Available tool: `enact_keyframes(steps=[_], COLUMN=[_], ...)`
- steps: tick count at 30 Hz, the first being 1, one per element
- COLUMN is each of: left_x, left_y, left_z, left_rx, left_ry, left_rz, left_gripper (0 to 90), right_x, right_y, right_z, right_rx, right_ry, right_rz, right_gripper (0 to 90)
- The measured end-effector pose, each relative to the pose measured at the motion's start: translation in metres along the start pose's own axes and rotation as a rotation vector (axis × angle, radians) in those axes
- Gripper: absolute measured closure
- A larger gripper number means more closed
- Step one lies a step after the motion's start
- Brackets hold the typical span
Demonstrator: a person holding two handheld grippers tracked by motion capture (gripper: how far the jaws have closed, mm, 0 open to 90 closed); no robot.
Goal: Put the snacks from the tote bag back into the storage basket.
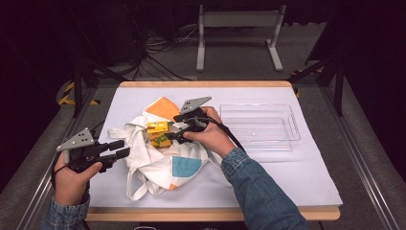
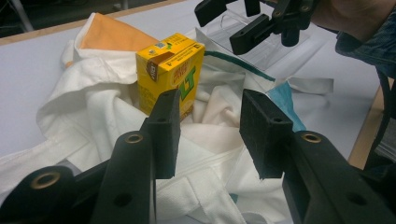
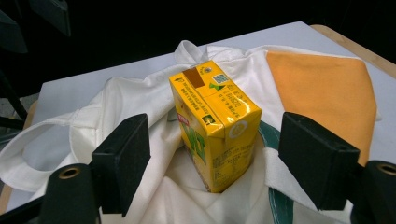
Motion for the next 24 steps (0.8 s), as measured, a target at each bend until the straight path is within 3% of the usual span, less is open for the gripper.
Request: enact_keyframes(steps=[9, 11, 13, 24], left_x=[0.000, 0.000, 0.001, 0.003], left_y=[-0.009, -0.014, -0.016, -0.025], left_z=[-0.004, -0.007, -0.008, -0.015], left_rx=[0.002, 0.007, 0.009, 0.008], left_ry=[0.001, -0.024, -0.018, -0.039], left_rz=[0.030, 0.039, 0.042, 0.056], left_gripper=[56.3, 56.3, 56.2, 55.5], right_x=[0.008, 0.008, 0.008, 0.006], right_y=[0.022, 0.028, 0.030, 0.055], right_z=[-0.003, -0.004, -0.004, -0.010], right_rx=[-0.015, -0.013, -0.011, -0.024], right_ry=[0.000, -0.003, -0.001, -0.059], right_rz=[0.002, 0.008, 0.009, 0.031], right_gripper=[22.7, 22.4, 22.0, 20.2])
Point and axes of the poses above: each handheld gripper's, and its own axes: y roughly forward along the jaws, z roughly out of its top, x roughly to its right, the point moved 1 cm from there along y, roughly forward along the jaws, and after that the axes turned 8 degrees about x, right-handed, at the moved point
